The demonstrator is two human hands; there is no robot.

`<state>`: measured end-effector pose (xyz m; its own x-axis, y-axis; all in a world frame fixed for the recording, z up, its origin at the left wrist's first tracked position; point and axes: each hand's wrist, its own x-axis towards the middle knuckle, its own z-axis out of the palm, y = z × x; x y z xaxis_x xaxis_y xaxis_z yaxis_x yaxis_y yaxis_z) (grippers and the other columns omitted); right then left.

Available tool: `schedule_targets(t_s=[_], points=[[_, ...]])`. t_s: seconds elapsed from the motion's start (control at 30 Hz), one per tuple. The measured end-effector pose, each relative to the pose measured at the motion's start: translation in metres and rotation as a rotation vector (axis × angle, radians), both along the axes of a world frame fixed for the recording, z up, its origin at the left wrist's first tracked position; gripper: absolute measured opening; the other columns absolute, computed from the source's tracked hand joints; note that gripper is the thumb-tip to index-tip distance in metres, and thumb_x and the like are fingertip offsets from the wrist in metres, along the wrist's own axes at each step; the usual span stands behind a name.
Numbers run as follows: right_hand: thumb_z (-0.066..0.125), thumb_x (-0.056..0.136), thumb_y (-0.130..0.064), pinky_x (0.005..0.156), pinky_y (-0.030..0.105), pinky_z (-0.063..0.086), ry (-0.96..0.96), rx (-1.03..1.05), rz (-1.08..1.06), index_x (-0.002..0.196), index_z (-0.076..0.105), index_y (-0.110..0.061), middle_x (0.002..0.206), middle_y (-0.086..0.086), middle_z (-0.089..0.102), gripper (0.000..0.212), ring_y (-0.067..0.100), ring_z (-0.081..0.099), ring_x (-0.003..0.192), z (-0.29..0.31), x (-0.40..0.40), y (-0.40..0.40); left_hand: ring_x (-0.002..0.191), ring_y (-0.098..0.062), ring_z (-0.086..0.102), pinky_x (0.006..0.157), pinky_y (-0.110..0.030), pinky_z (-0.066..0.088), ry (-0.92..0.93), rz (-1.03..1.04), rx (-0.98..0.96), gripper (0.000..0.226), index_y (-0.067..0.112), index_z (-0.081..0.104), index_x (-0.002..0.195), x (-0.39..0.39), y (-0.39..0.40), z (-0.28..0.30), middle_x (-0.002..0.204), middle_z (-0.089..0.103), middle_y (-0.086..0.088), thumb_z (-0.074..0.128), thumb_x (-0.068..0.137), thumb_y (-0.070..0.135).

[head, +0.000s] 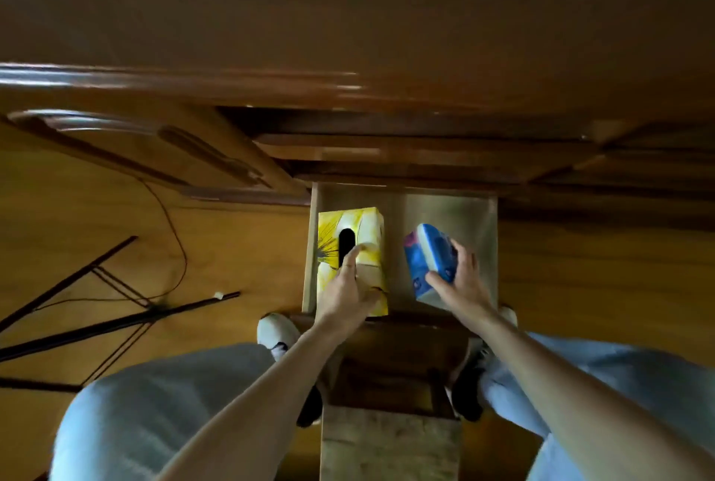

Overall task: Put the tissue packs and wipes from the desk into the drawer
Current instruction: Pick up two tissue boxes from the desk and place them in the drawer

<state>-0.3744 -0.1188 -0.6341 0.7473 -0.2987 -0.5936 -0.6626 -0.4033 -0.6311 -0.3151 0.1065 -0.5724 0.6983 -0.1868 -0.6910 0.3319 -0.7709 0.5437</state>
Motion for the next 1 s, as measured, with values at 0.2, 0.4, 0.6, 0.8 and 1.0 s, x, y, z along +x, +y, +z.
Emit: schedule_targets(t_s=[0.2, 0.4, 0.6, 0.8, 1.0], points=[[0.057, 0.075, -0.070, 0.072, 0.030, 0.050, -0.044, -0.103, 0.071, 0.149, 0.017, -0.040, 0.143, -0.006, 0.036, 0.089, 0.013, 0.053, 0.110, -0.087, 0.007, 0.002, 0.087, -0.022, 0.068, 0.067, -0.037, 0.057, -0.300, -0.274, 0.173, 0.096, 0.039, 0.014, 0.155, 0.004, -0.006, -0.090, 0.108, 0.069, -0.002, 0.079, 0.084, 0.033], [0.069, 0.082, -0.055, 0.100, 0.048, 0.043, -0.123, -0.213, 0.090, 0.153, 0.021, -0.033, 0.151, 0.007, 0.031, 0.089, 0.037, 0.049, 0.128, -0.129, 0.020, 0.030, 0.106, -0.029, 0.068, 0.077, -0.040, 0.057, -0.352, -0.276, 0.197, 0.094, 0.034, 0.022, 0.154, -0.003, -0.002, -0.144, 0.127, 0.067, -0.006, 0.081, 0.082, 0.031], [0.065, 0.084, -0.051, 0.108, 0.047, 0.042, -0.039, -0.091, 0.200, 0.157, 0.020, -0.038, 0.157, 0.007, 0.029, 0.087, 0.033, 0.048, 0.134, -0.082, -0.007, 0.034, 0.113, -0.031, 0.063, 0.084, -0.044, 0.056, -0.359, -0.233, 0.254, 0.097, 0.028, 0.021, 0.158, -0.026, 0.026, -0.105, 0.129, 0.064, -0.008, 0.078, 0.082, 0.044], [0.063, 0.082, -0.059, 0.103, 0.052, 0.046, -0.027, -0.150, 0.173, 0.158, 0.020, -0.032, 0.153, 0.010, 0.033, 0.091, 0.034, 0.051, 0.128, -0.074, -0.021, 0.036, 0.115, -0.031, 0.061, 0.093, -0.041, 0.052, -0.282, -0.168, 0.266, 0.085, 0.018, 0.032, 0.152, -0.025, 0.017, -0.094, 0.129, 0.063, -0.011, 0.078, 0.083, 0.040], [0.063, 0.082, -0.068, 0.096, 0.048, 0.049, 0.037, -0.191, 0.074, 0.157, 0.023, -0.026, 0.151, 0.010, 0.035, 0.095, 0.032, 0.054, 0.122, -0.092, -0.019, 0.046, 0.114, -0.030, 0.062, 0.089, -0.042, 0.054, -0.280, -0.151, 0.269, 0.075, 0.013, 0.043, 0.143, -0.028, 0.031, -0.123, 0.125, 0.065, -0.010, 0.081, 0.083, 0.037]])
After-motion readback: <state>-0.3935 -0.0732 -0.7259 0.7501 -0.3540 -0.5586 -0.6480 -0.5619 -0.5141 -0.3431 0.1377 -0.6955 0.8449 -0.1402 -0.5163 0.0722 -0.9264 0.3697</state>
